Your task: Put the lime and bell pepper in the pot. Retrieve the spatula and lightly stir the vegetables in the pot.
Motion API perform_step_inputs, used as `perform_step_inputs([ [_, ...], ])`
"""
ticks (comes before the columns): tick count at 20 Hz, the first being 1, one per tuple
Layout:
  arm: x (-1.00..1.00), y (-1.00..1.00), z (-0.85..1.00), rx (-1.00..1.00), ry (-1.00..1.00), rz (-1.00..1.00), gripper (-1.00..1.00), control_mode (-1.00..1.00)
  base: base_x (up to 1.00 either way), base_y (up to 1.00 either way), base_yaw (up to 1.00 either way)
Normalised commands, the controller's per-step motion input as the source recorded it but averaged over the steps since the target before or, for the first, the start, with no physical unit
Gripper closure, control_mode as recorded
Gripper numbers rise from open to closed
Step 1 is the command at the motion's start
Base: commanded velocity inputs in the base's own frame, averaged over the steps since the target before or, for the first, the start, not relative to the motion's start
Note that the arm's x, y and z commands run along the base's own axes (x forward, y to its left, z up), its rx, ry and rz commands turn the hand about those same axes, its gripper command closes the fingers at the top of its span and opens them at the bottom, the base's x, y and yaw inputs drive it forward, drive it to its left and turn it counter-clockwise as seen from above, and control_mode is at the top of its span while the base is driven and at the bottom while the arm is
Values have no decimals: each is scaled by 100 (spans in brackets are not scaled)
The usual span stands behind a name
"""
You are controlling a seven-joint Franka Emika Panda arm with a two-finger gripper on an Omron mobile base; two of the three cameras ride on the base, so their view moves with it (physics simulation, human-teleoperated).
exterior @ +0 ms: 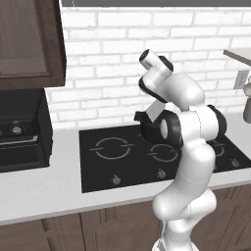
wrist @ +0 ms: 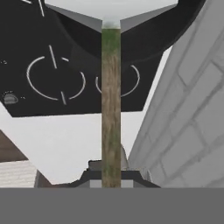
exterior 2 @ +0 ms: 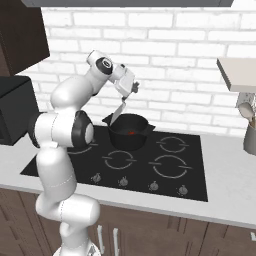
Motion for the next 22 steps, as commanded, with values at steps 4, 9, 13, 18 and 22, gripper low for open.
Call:
perform_step_inputs([
  [4,22,0,0,0,10,15,100,-100,0,0,0],
  [9,17,0,0,0,8,16,100,-100,0,0,0],
  [13,19,0,0,0,6,18,100,-100,0,0,0],
  [18,25,0,0,0,0,21,100,-100,0,0,0],
  [22,18,0,-3,-4,-4,21,100,-100,0,0,0],
])
